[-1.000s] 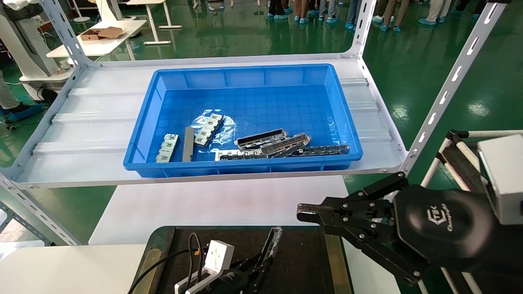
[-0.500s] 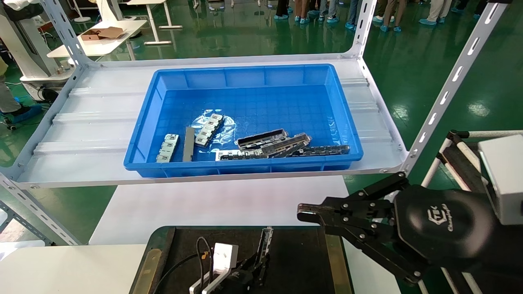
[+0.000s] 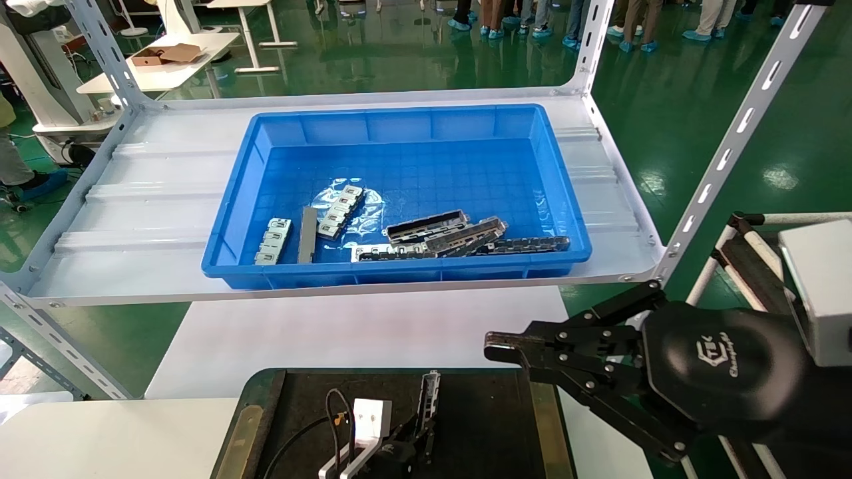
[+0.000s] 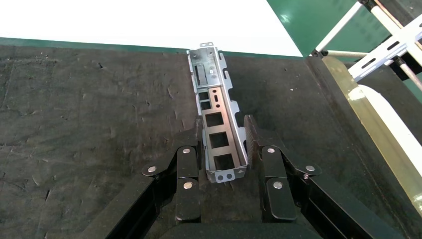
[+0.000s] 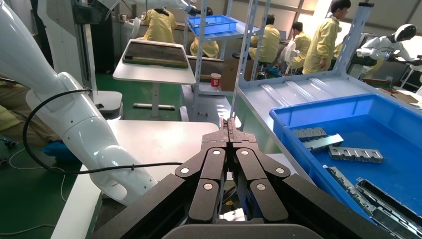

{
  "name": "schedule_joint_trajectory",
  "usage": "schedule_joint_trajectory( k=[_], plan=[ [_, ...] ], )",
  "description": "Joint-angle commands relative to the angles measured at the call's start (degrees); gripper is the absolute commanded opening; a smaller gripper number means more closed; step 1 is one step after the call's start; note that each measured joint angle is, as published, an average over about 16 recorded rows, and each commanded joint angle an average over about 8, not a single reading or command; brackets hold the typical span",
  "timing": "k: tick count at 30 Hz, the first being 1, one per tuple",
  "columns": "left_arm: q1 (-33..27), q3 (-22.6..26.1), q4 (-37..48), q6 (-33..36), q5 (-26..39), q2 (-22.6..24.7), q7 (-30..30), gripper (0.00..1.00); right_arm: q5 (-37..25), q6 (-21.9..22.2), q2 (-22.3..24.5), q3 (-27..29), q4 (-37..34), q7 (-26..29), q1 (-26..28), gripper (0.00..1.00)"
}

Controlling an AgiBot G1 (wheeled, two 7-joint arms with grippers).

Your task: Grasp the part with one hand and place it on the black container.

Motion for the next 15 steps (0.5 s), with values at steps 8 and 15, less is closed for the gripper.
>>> schedule_joint_trajectory(
  k=[8, 15],
  plan=[
    [-0.25, 0.97, -0.32, -0.78, -1.85, -0.09, 0.37, 1.0, 0.0, 0.0, 0.0, 0.0, 0.0, 0.0, 0.0, 1.0],
    [-0.57, 1.65, -1.32, -1.18, -3.11, -0.31, 0.66, 1.0, 0.0, 0.0, 0.0, -0.01, 0.0, 0.0, 0.0, 1.0]
  ],
)
